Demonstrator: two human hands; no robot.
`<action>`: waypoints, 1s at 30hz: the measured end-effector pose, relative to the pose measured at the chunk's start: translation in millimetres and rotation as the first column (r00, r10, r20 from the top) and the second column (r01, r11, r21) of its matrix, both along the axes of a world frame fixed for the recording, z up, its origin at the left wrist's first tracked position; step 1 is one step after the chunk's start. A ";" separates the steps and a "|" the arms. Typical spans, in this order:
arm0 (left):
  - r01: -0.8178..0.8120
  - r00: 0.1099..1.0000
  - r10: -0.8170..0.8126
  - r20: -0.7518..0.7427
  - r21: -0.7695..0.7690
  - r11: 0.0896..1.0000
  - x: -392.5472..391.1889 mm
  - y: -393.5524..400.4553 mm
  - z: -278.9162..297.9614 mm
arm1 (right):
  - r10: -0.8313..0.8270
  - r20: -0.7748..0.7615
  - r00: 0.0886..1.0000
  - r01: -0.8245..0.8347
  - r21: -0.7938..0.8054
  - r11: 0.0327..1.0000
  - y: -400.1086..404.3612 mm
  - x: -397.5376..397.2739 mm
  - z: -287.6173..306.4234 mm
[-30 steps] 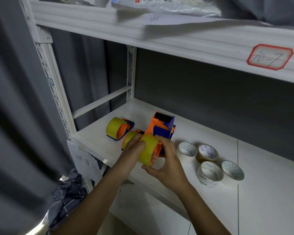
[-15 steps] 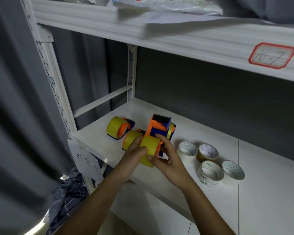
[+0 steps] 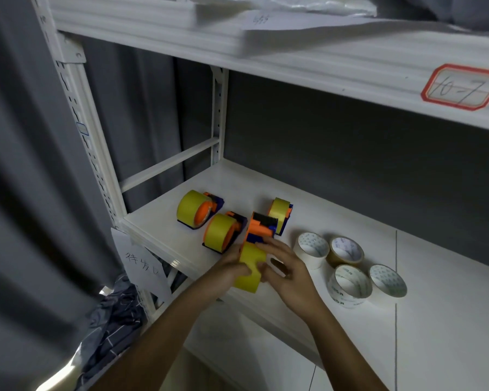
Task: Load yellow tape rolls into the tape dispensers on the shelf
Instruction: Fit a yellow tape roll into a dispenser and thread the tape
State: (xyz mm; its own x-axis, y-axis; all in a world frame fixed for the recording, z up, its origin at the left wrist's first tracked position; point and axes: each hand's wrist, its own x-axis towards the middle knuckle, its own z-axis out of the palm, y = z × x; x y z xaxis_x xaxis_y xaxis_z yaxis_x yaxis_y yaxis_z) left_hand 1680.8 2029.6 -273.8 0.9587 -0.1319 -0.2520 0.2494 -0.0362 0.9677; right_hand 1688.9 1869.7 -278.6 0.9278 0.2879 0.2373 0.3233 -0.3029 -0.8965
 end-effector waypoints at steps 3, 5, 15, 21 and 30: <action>0.104 0.994 -0.105 0.018 0.045 0.994 -6.3 -3.2 -14.2 | -0.016 0.108 0.994 0.043 -0.253 0.967 -9.3 -0.8 -9.2; 0.178 0.982 -0.180 0.060 0.034 0.983 -9.5 -3.9 -22.2 | -0.005 0.142 0.990 0.062 -0.401 0.914 -13.7 -0.8 -14.2; 0.196 0.972 -0.202 0.123 0.060 0.979 -2.4 3.7 -48.3 | -0.019 0.015 1.000 0.023 -0.392 0.920 -12.8 8.2 -19.5; 0.193 0.971 -0.199 0.135 0.053 0.980 2.3 9.3 -57.2 | 0.017 0.041 0.999 0.004 -0.463 0.887 -2.6 18.2 -15.0; 0.240 0.966 -0.238 0.097 -0.007 0.971 8.3 14.2 -59.8 | 0.103 -0.028 0.994 -0.105 -0.418 0.903 -14.7 31.7 -10.4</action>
State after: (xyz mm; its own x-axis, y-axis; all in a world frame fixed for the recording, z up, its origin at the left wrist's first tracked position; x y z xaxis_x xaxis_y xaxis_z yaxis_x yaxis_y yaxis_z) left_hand 1689.1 2043.8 -333.5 0.9181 -0.3642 -0.1565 0.1424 -0.0653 0.9877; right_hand 1720.6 1855.0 -289.0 0.8881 0.4545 0.0690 0.3689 -0.6150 -0.6969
